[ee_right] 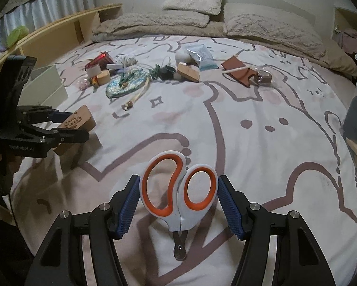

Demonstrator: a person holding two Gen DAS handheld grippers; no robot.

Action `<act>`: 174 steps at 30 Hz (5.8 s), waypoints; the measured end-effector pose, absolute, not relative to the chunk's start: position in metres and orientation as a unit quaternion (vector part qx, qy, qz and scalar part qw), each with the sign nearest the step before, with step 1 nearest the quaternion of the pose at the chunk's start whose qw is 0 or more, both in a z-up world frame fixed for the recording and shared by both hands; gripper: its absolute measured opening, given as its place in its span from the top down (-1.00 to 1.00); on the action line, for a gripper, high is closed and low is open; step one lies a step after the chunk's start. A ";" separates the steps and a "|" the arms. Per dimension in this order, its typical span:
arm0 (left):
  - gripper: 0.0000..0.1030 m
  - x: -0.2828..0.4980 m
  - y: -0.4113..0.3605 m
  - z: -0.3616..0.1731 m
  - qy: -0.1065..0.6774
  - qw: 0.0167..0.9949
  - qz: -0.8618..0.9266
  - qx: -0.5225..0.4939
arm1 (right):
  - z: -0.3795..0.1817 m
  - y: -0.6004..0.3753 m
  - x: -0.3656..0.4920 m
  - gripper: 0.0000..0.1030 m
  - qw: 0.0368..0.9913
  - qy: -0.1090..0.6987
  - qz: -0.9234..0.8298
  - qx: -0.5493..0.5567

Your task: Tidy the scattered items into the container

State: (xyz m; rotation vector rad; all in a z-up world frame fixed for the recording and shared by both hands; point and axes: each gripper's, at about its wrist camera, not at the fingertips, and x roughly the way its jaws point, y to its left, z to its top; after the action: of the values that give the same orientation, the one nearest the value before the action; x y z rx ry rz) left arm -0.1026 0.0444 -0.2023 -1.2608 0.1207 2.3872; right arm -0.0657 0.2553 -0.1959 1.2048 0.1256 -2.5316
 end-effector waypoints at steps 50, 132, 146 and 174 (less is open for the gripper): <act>-0.24 -0.025 -0.008 -0.091 0.056 0.134 0.928 -0.344 | -0.092 0.220 -0.020 -0.27 0.213 0.062 -0.934 0.279; -0.24 0.060 -0.296 -0.073 -0.182 -0.174 0.918 -0.308 | -0.029 -0.025 -0.040 -0.27 0.480 0.055 -0.845 0.231; -0.24 0.062 -0.332 -0.105 -0.212 -0.217 0.884 -0.355 | -0.042 -0.051 -0.041 -0.27 0.507 0.052 -0.824 0.247; -0.35 0.068 -0.338 -0.105 -0.203 -0.262 0.877 -0.348 | -0.071 -0.083 -0.034 -0.27 0.533 0.054 -0.782 0.320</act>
State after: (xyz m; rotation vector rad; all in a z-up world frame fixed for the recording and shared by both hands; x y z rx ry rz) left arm 0.0685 -0.3378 -0.1051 -1.3237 -0.7714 3.3379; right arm -0.0340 -0.0834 -0.0714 0.7627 0.1277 -1.8644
